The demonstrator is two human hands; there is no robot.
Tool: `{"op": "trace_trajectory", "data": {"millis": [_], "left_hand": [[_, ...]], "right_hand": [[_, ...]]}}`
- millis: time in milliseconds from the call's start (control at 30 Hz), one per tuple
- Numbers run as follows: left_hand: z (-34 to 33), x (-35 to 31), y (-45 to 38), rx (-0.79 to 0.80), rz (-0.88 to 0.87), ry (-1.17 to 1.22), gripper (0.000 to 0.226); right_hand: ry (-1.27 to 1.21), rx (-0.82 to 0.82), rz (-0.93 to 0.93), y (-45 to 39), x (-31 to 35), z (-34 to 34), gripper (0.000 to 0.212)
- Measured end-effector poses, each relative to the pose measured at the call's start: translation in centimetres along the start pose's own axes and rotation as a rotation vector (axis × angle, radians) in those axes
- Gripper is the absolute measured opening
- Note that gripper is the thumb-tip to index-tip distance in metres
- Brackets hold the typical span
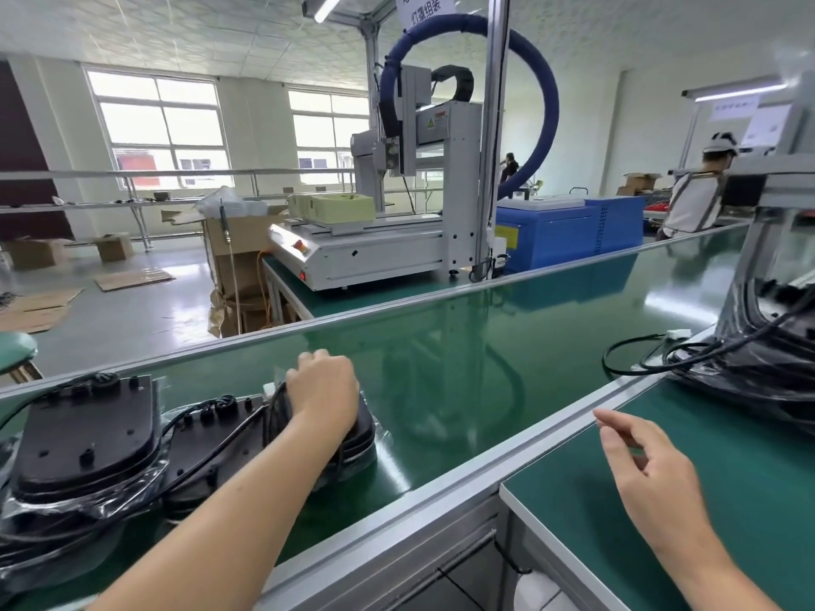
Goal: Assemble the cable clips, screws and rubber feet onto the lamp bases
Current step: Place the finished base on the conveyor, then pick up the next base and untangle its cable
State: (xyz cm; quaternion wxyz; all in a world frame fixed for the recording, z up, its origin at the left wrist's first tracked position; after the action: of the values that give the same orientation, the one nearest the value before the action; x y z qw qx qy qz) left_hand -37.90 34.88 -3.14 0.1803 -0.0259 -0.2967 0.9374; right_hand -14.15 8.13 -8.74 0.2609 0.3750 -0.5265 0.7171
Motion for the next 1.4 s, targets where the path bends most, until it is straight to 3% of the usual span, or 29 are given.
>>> {"op": "trace_trajectory", "data": {"millis": [233, 433, 633, 767, 867, 933, 1133, 1333, 1400], "left_hand": [[2.4, -14.6, 0.4, -0.057, -0.256, 0.444, 0.029], [4.5, -28.8, 2.2, -0.021, -0.504, 0.685, 0.029], [5.7, -41.0, 0.9, 0.207, -0.460, 1.081, 0.029], [6.4, -48.3, -1.5, 0.498, -0.298, 1.108, 0.109], [6.8, -52.2, -2.4, 0.718, -0.163, 1.120, 0.129], [6.9, -53.9, -2.6, 0.828, -0.107, 1.183, 0.115], [5.8, -54.5, -3.4, 0.837, 0.078, 1.436, 0.054], [8.3, -48.8, -2.5, 0.601, 0.121, 1.669, 0.062], [9.5, -45.9, -1.9, 0.631, 0.124, 1.758, 0.057]], "right_hand": [[-0.046, -0.047, -0.011, -0.8, 0.8, 1.9, 0.033], [0.051, -0.169, 0.042, -1.8, 0.6, 8.8, 0.031], [0.169, -0.378, -0.004, -2.1, -0.9, 18.1, 0.033], [0.195, -0.517, -0.044, -2.0, -2.3, 20.8, 0.036], [0.205, -0.555, -0.055, -2.2, -2.9, 21.1, 0.038], [0.223, -0.560, -0.065, -2.3, -3.2, 21.1, 0.040], [0.249, -0.564, -0.108, -2.2, -3.7, 21.3, 0.041], [0.242, -0.518, -0.127, -2.4, -3.0, 21.0, 0.038], [0.163, -0.491, -0.182, -2.6, -2.7, 20.7, 0.035]]}}
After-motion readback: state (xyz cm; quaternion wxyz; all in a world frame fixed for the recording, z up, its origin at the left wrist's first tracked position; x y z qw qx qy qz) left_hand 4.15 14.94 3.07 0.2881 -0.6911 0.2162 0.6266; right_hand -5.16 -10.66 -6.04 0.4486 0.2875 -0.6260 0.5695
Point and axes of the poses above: each hand's wrist, its own y-axis away from the middle knuckle, its own z-axis out of the back of the hand, x = y × z, the point moved 5 cm from there along -y, towards the middle knuckle, and after that the axes turned 12 degrees about -x, right-handed, at the moved point
